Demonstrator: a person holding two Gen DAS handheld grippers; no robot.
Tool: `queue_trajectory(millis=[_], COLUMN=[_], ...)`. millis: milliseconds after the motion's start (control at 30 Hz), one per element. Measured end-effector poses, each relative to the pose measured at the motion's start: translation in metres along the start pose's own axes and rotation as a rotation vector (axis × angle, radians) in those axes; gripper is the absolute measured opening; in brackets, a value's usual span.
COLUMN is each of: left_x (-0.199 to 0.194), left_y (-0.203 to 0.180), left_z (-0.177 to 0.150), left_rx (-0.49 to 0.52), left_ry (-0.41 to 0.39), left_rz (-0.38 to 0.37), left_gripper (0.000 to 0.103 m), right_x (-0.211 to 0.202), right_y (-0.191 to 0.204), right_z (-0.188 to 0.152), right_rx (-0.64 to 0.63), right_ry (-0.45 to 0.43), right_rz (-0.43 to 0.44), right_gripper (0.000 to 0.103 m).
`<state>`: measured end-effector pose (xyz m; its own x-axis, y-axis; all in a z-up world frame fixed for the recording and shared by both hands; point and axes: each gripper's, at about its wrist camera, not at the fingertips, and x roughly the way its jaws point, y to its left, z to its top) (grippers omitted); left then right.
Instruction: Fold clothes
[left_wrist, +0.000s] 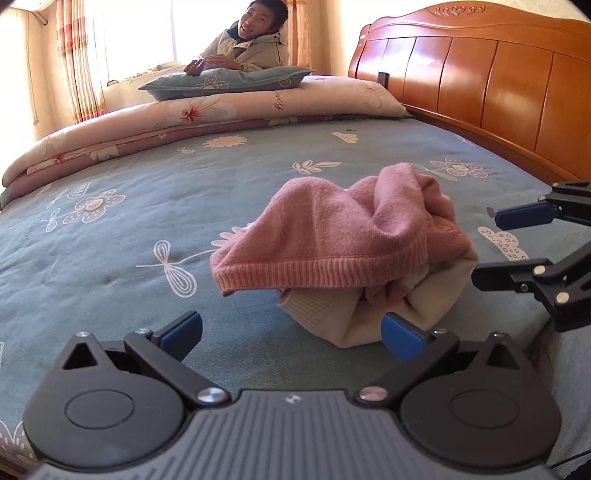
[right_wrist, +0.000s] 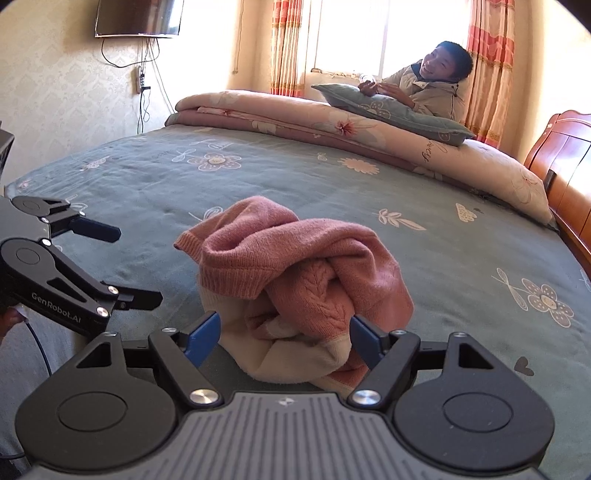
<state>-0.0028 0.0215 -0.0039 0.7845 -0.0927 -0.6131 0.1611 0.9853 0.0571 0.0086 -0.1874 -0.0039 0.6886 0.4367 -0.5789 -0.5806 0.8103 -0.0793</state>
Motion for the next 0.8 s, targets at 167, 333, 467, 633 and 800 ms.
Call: queue_trajectory(millis=[167, 333, 467, 633, 800], left_x=[0.003, 0.004, 0.005, 0.008, 0.008], left_y=[-0.001, -0.004, -0.006, -0.007, -0.005], left_z=[0.002, 0.002, -0.001, -0.003, -0.004], left_rx=[0.021, 0.029, 0.044, 0.058, 0.053], left_ry=[0.008, 0.016, 0.021, 0.029, 0.031], left_rz=[0.019, 0.001, -0.004, 0.01, 0.013], left_gripper=[0.097, 0.097, 0.097, 0.097, 0.097], right_x=[0.0, 0.003, 0.003, 0.005, 0.008], right_y=[0.001, -0.003, -0.003, -0.002, -0.002], right_z=[-0.006, -0.009, -0.01, -0.011, -0.012], right_rx=[-0.005, 0.008, -0.001, -0.009, -0.017], right_ry=[0.027, 0.058, 0.071, 0.076, 0.082], right_rz=[0.001, -0.004, -0.012, -0.014, -0.022], right_gripper=[0.081, 0.081, 0.081, 0.081, 0.081])
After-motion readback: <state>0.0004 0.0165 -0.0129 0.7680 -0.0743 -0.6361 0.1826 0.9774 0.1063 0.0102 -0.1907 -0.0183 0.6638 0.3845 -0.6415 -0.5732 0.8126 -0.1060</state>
